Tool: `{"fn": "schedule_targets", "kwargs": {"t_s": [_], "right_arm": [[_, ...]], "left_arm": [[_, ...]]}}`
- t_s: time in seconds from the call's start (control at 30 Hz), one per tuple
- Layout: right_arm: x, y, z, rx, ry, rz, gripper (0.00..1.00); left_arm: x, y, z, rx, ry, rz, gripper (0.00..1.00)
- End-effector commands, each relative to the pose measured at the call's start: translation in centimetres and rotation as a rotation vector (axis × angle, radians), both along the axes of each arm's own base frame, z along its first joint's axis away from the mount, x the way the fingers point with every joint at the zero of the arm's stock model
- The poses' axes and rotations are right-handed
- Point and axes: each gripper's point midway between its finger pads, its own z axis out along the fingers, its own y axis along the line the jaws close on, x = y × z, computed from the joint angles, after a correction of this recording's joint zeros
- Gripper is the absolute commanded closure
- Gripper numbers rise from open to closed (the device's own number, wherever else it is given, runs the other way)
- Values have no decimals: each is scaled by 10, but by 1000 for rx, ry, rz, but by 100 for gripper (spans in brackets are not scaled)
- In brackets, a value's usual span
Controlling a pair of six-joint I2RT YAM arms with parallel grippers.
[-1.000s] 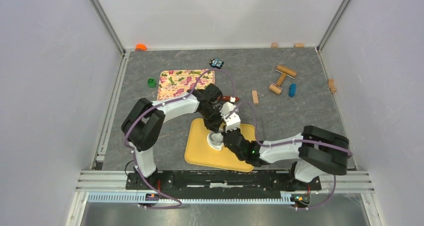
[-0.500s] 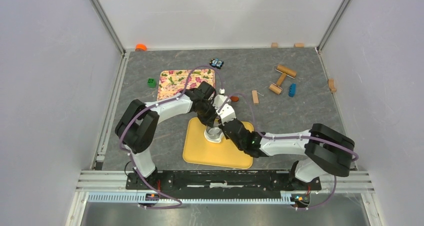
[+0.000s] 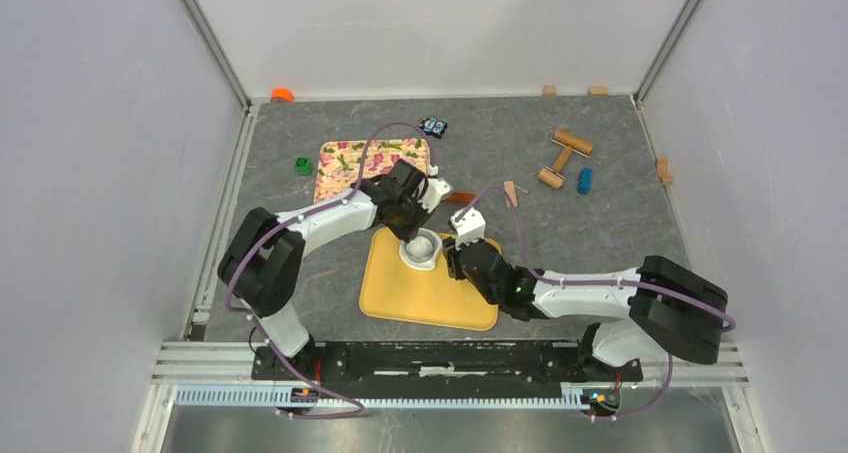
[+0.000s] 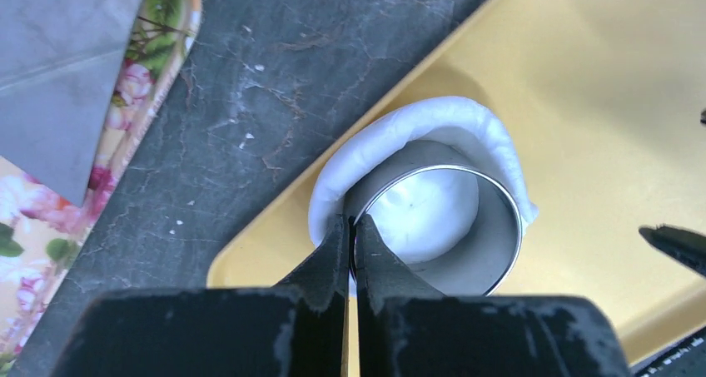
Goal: Roll out the dumpling wrappers from the dough
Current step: Press the dumpling wrapper on the work surface.
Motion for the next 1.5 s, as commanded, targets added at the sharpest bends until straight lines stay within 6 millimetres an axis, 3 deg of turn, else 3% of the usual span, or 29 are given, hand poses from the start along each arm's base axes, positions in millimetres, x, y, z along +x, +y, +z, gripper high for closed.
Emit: {"fn": "schedule_targets", "kwargs": {"t_s": [0.0, 0.1, 0.23, 0.33, 0.43, 0.63, 0.9, 1.13, 1.33, 1.47], "right_arm": [[2, 21, 12, 115, -3, 23, 57], [6, 28, 12, 95, -8, 28, 58], [14, 33, 6, 68, -4, 22, 60], [19, 40, -2, 56, 17, 37, 59], [22, 48, 5, 71, -2, 60, 59], [29, 49, -1, 43, -4, 41, 63], [37, 49, -15, -9, 11, 6, 70], [34, 41, -34, -68, 43, -7, 79], [32, 35, -51, -107, 80, -22, 79], [32, 33, -60, -140, 97, -38, 88]], "left_arm": [[25, -3, 10, 18, -114, 25, 98], [17, -4, -5, 32, -52, 9, 98], [14, -4, -9, 27, -29, 9, 98], [16, -5, -4, 19, -31, 14, 92], [19, -7, 5, -10, -20, 19, 85], [17, -10, 27, -80, 29, 22, 73], [8, 14, 9, -86, 137, 72, 73], [-8, 16, 0, -94, 203, 60, 73], [-16, 15, -5, -98, 246, 50, 74], [-13, 19, -10, -73, 228, 53, 88]]}}
